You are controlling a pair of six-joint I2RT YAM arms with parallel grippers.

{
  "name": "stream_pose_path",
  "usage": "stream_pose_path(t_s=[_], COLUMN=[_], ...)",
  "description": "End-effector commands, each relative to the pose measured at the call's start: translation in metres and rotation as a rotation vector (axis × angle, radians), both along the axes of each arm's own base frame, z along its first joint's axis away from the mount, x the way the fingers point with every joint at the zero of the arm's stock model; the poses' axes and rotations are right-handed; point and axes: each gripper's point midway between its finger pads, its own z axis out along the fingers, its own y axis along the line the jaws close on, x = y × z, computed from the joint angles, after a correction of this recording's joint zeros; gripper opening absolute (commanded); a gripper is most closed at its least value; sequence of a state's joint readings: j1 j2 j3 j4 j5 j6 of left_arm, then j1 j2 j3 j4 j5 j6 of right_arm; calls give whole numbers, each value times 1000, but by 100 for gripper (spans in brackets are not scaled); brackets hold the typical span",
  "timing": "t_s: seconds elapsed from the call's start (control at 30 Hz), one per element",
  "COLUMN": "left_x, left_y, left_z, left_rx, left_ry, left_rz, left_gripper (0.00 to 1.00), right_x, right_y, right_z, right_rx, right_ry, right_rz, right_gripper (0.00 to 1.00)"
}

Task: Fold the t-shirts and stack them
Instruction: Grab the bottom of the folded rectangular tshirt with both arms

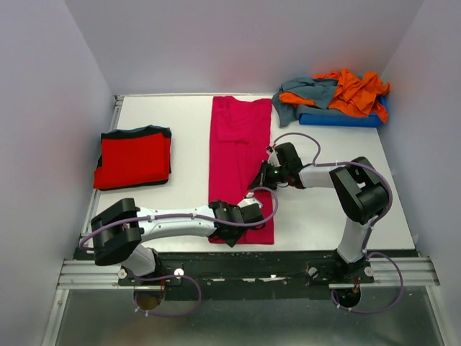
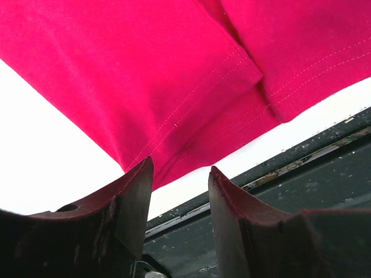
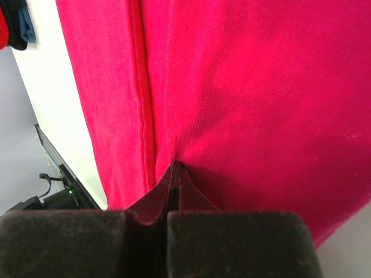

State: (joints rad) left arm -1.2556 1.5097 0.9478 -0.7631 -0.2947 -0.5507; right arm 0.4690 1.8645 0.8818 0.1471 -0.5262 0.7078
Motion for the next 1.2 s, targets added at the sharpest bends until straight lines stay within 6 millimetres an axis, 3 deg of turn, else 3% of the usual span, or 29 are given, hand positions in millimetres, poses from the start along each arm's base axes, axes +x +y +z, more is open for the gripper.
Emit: stream_pose_path(t_s=[0.0,0.53,0.7,1.1,1.17], left_x=[7,15,20,24,25], left_y=[9,-3,-1,-4,-5], left_z=[3,-24,-20,-22,-22], left_rx=[20,115,130,128,129], left_ry=[-64,-83,-117,-141,-141], left_rz=[3,-45,-28,-5,-1], left_gripper=[55,49,31,28,23], right_x=[-5,-5,-6,-6,-6], right_y=[-13,-12,-12,-11,-12], right_z=[-21,-21,-23,-23,-22], right_rx=[-68,-59,-59,-55,-57], right_ry=[53,58,62,64,64], right_rz=[-25,-20,-18,-16,-16], right_gripper=[1,1,1,1,1])
